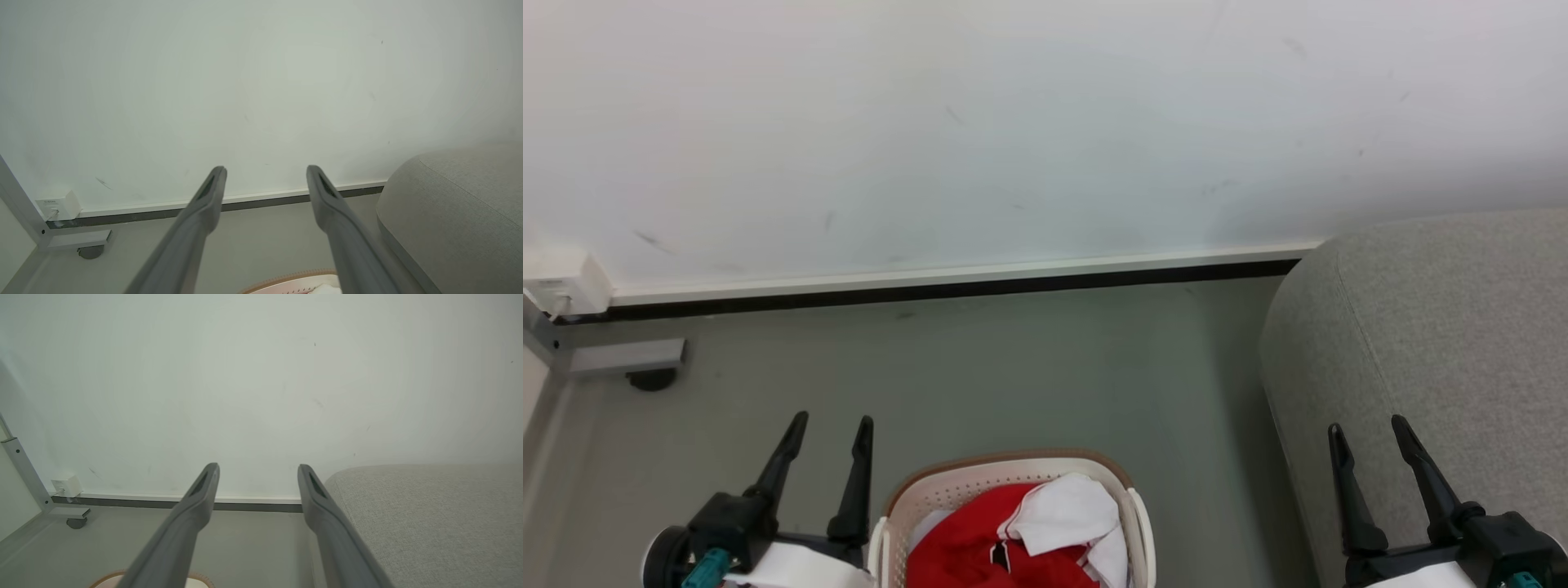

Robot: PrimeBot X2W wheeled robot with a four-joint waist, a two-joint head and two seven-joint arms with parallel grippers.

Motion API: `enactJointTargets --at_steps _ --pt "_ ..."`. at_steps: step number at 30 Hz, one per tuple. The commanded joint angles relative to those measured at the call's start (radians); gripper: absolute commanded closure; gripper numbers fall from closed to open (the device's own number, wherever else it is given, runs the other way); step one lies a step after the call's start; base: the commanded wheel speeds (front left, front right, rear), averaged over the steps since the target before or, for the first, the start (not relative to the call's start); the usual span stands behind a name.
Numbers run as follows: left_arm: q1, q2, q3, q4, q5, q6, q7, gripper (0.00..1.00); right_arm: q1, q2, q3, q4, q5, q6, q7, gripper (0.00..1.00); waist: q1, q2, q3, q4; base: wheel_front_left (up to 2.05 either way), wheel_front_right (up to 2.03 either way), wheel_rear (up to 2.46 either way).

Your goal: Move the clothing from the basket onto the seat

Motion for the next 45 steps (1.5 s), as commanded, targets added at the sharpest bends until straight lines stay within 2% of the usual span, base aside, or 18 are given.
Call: enactJointTargets --at_steps 1,11,16,21,34,40,41,45 --pt "-0.013 0.0 0.002 -0.001 -0.006 -0.002 -0.001 0.0 -0.012 -0.006 -0.003 -0.004 0.013 -0.002 -0.004 0.0 0.0 0.0 0.017 -0.012 0.0 0.0 0.0" --pt "-0.064 0.018 -0.006 0.077 -0.018 -0.007 -0.001 0.0 -0.047 -0.005 -0.004 -0.028 0.015 -0.002 -0.004 0.0 0.0 0.0 0.123 -0.078 0.0 0.0 0.0" --pt "-0.106 0.053 -0.032 0.16 -0.03 -0.008 -0.001 0.0 -0.072 -0.005 0.002 -0.045 0.023 -0.002 -0.004 0.0 0.0 0.0 0.185 -0.128 0.0 0.0 0.0" --pt "-0.165 0.111 -0.089 0.282 -0.068 -0.006 -0.001 0.0 -0.1 -0.005 0.003 -0.073 0.04 -0.002 -0.003 0.0 0.0 0.0 0.259 -0.188 0.0 0.0 0.0" --pt "-0.333 0.229 -0.338 0.618 -0.169 -0.006 0.0 0.0 -0.145 -0.004 -0.001 -0.146 0.121 -0.002 -0.002 0.0 0.0 0.0 0.431 -0.306 0.0 0.0 0.0" --pt "-0.408 0.274 -0.485 0.76 -0.233 -0.006 0.084 0.0 -0.17 -0.004 -0.002 -0.177 0.159 -0.002 -0.002 0.0 0.0 0.0 0.507 -0.362 0.0 0.0 0.0" --pt "-0.408 0.274 -0.485 0.76 -0.233 -0.006 0.084 0.0 -0.17 -0.004 -0.002 -0.177 0.159 -0.002 -0.002 0.0 0.0 0.0 0.507 -0.362 0.0 0.0 0.0" --pt "-0.449 0.315 -0.584 0.809 -0.277 -0.006 0.164 0.0 -0.186 -0.004 -0.014 -0.202 0.185 -0.002 -0.002 0.0 0.0 0.0 0.568 -0.398 0.0 0.0 0.0"
